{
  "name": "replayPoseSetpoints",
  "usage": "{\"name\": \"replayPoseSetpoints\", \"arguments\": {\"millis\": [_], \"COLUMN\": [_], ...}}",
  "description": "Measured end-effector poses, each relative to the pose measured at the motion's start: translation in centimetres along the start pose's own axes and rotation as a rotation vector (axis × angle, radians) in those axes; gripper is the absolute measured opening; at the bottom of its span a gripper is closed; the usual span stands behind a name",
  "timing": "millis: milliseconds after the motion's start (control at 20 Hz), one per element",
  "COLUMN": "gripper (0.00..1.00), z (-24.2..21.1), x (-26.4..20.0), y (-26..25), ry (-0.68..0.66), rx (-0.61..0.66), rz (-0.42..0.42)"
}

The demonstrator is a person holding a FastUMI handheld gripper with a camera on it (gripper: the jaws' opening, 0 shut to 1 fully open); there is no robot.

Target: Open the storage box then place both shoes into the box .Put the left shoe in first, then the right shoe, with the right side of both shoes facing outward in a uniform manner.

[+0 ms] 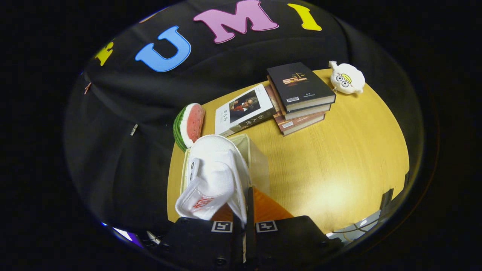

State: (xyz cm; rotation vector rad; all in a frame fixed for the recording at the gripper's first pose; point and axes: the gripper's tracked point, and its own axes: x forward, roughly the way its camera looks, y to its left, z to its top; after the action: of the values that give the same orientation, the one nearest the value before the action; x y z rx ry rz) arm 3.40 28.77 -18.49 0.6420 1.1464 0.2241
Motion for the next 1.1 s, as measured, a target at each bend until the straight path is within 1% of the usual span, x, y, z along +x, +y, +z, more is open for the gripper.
{"name": "replayPoseSetpoints", "arguments": {"millis": [300, 400, 450, 550, 600, 700, 800, 1100], "gripper": [0.08, 0.08, 0.08, 0.44, 0.63, 0.99, 0.99, 0.99], "z": [-0.7, -1.1, -1.5, -1.6, -1.1, -0.6, -0.2, 0.3], "x": [3.3, 4.3, 4.6, 4.8, 4.5, 4.0, 3.6, 2.4], "y": [0.8, 0.3, 0.5, 2.7, 3.5, 3.1, 2.6, 1.3], "ry": [0.015, 0.016, 0.027, 0.024, 0.012, -0.014, -0.036, -0.059], "rx": [-0.002, -0.021, -0.02, 0.029, 0.036, -0.005, -0.042, -0.051], "rz": [-0.08, -0.127, -0.12, -0.036, -0.007, -0.029, -0.043, -0.034]}}
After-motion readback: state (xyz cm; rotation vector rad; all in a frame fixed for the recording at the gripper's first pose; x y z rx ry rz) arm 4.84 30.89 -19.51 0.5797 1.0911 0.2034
